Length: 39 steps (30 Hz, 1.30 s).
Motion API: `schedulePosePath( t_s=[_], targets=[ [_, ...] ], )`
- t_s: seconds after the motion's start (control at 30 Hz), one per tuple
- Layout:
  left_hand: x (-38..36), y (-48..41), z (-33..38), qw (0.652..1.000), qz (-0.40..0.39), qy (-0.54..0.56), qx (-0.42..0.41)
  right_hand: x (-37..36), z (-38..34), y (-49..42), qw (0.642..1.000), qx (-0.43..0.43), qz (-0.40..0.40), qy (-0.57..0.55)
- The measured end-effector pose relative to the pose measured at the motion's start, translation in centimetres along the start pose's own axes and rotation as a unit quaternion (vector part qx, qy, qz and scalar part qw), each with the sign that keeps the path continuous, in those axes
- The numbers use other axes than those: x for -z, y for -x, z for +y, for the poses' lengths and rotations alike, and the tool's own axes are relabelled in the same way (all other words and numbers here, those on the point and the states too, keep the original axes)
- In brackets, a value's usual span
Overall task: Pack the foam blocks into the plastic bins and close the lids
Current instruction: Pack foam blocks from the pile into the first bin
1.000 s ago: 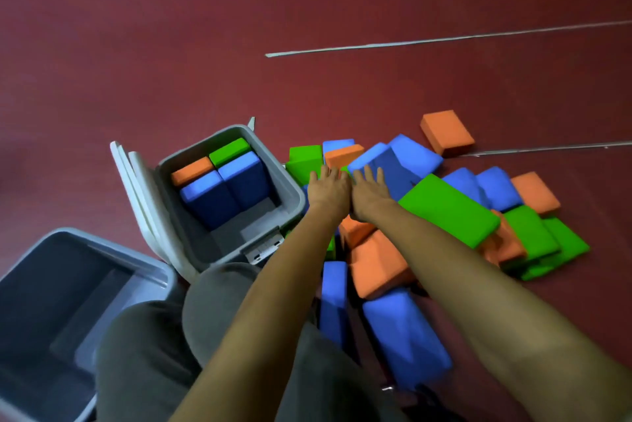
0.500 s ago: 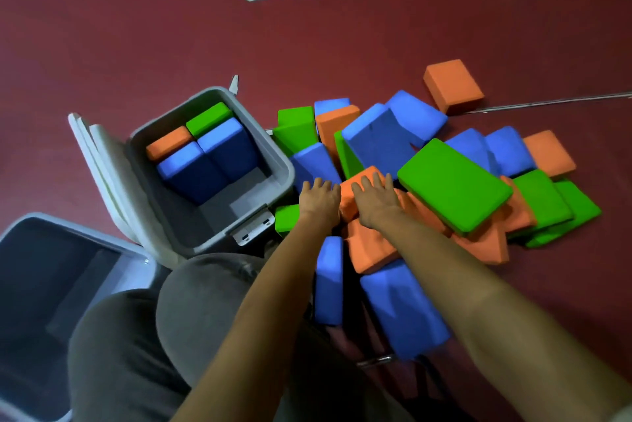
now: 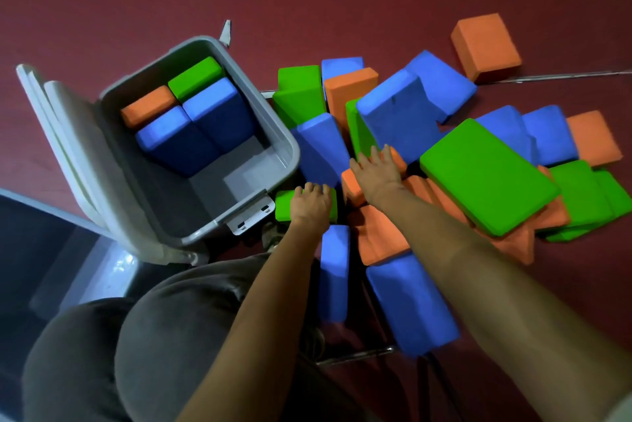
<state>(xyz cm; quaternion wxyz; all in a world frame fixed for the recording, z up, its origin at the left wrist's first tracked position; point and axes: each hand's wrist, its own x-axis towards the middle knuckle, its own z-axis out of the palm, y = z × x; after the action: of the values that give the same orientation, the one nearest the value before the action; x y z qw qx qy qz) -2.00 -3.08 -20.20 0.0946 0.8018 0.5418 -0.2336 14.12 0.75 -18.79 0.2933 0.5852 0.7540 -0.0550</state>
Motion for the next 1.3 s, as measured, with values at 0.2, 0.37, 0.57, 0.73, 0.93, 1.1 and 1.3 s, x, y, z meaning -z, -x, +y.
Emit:
schedulePosePath(
  t_s=[0.2, 0.37, 0.57, 0.73, 0.93, 1.1, 1.3],
  targets=[
    [-3.3, 0.4, -0.1, 0.999, 0.027, 0.023, 0.028, -1.0, -1.1, -1.0, 1.0, 0.014, -0.007, -0.003],
    [-3.2, -0.3, -0.1, 0.998, 0.026, 0.038, 0.04, -1.7, -0.9, -1.4, 0.999, 0.026, 0.015, -0.011],
    [-0.7, 0.7, 0.8, 0.998, 0.02, 0.047, 0.026, 0.2, -0.3, 0.1, 1.0, 0.007, 0.013, -0.008],
    [2.9, 1.8, 0.6, 0.997, 0.042, 0.066, 0.028, 2.9, 0.7, 1.9, 0.999, 0.001, 0.039, -0.032],
    [7.9, 3.9, -0.7, 0.989, 0.087, 0.114, 0.036, 7.4, 1.9, 4.9, 0.996, -0.023, 0.062, -0.053],
    [11.6, 6.8, -1.2, 0.987, 0.129, 0.091, 0.031, 11.1, 1.9, 7.6, 0.992, -0.048, 0.096, -0.059],
    [16.1, 10.0, -3.1, 0.98, 0.17, 0.096, 0.034, 17.0, 2.7, 10.4, 0.992, -0.037, 0.113, -0.039]
  ],
)
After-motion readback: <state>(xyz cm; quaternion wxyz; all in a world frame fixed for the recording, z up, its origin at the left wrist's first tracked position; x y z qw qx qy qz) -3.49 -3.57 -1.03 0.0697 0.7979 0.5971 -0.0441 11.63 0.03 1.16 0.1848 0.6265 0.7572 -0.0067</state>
